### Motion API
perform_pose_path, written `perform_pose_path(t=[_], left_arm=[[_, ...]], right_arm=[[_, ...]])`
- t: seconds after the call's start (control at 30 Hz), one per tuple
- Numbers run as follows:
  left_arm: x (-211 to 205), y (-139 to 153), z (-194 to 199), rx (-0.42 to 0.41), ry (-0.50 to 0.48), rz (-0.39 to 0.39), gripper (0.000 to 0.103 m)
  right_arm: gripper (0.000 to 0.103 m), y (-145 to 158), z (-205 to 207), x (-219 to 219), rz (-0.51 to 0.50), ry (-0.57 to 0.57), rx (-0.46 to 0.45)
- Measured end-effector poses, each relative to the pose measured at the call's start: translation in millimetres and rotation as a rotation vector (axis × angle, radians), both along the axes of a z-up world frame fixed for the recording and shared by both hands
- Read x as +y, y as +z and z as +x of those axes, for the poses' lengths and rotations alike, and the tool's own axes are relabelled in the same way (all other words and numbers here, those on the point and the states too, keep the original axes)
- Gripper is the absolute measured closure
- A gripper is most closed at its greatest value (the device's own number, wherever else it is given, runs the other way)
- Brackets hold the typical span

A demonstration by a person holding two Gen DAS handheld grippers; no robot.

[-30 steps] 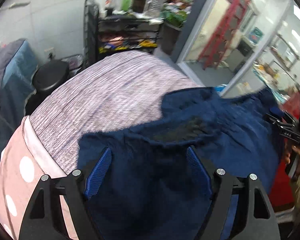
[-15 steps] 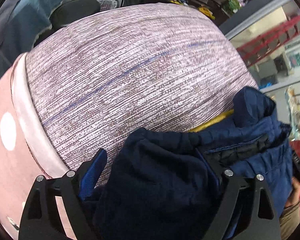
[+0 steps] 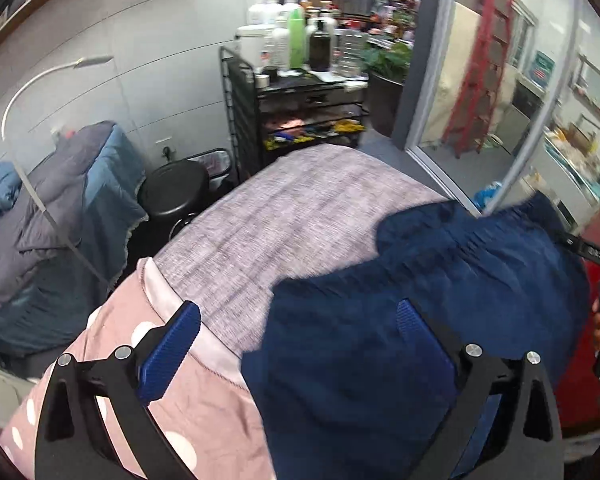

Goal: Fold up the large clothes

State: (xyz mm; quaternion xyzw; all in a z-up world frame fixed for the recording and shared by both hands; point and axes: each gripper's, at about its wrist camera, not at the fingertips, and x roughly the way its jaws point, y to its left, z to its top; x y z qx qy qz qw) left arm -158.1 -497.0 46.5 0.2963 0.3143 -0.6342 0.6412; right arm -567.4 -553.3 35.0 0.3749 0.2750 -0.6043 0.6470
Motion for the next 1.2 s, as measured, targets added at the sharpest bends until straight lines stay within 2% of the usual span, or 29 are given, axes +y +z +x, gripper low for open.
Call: perform_pose_path(t=[0.13,0.23,0.33,0.4,0.57,0.67,0.8,0.97,1.2], left_arm=[[40.6,-7.7,-52.9,-0.033,-0.115,0.052,0.006],[64.5,-15.4,-81.1,-0.051,-0.113,0.085,0.006],[81.6,-19.0,-93.9,-0.017,-0.121,0.11,0.006],[88.9,-19.2,-102.1,-0.033,-0.121,0.128,0.006],[106.7,-15.9,-116.1,-0.036,-0.145,0.141,0.006],[113.2,-13.2,-122.8,-0.049,-0.155,0.132,0.006],[117.5,-8.1,-121.8,-0.025,-0.14,0.125,0.006],[119.7,-10.3,-122.9,-0.052,-0.13,0.145,0.006],[117.7,-13.0,-119.8,-0.026,-0.131,0.17,0.006]], right_arm=[[0.006,12.5,16.2,46.3,0.046,0.052,0.051],[0.006,14.5,21.4,79.7,0.084,0.071,0.092],[0.006,15.8,20.4,107.0,0.119,0.065,0.103],[0.006,19.1,21.4,122.8,0.123,0.069,0.122],[0.006,27.6,30.6,154.0,0.11,0.117,0.225],[0.006,31.7,32.9,162.5,0.105,0.126,0.258],[0.006,34.5,32.7,169.8,0.107,0.128,0.263],[0.006,34.1,33.4,170.1,0.119,0.124,0.263],[0.006,30.9,33.0,166.2,0.14,0.122,0.253]])
